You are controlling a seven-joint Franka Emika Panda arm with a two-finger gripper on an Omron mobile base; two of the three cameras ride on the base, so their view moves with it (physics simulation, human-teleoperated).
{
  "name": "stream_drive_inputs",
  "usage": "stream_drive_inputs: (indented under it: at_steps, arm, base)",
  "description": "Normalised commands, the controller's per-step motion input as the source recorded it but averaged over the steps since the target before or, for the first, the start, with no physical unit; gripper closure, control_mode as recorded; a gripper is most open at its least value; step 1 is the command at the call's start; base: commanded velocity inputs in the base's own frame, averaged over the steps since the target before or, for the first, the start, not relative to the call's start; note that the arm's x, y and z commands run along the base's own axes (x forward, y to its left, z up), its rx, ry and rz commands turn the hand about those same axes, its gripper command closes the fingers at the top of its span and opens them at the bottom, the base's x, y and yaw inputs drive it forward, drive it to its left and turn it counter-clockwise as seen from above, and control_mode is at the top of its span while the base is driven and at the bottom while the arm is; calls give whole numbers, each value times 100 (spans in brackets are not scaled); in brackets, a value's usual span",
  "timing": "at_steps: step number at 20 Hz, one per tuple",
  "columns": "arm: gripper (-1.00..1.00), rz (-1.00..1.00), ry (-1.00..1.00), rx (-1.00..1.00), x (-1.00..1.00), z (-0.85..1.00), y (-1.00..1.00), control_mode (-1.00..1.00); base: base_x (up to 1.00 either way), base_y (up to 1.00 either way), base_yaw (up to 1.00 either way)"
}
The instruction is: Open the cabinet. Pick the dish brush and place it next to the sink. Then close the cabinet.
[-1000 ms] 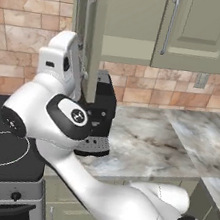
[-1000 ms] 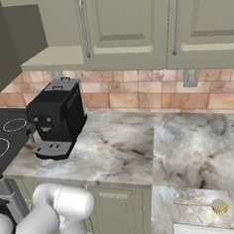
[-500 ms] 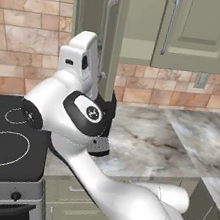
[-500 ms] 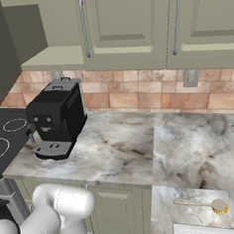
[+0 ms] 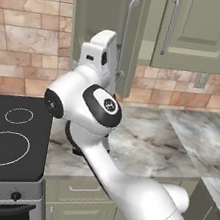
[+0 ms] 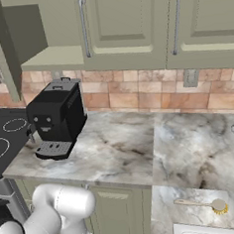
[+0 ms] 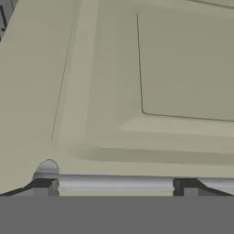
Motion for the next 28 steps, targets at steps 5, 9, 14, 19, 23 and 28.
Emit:
stream_drive_inputs:
  at_steps: [5, 9, 14, 19, 23, 28]
  arm:
    - [-100, 0, 0, 0, 58, -2, -37, -100]
    - [-100, 0, 0, 0, 67, -4, -32, -100]
    - [-100, 0, 0, 0, 64, -5, -37, -100]
    - [-100, 0, 5, 0, 63, -5, -42, -100]
    - [-100, 0, 8, 0, 68, -8, -41, -100]
    - [-100, 0, 9, 0, 69, -8, -40, -100]
  base:
    - [0, 0, 0]
    - [0, 0, 0]
    - [0, 0, 0]
    - [0, 0, 0]
    - [0, 0, 0]
    - [0, 0, 0]
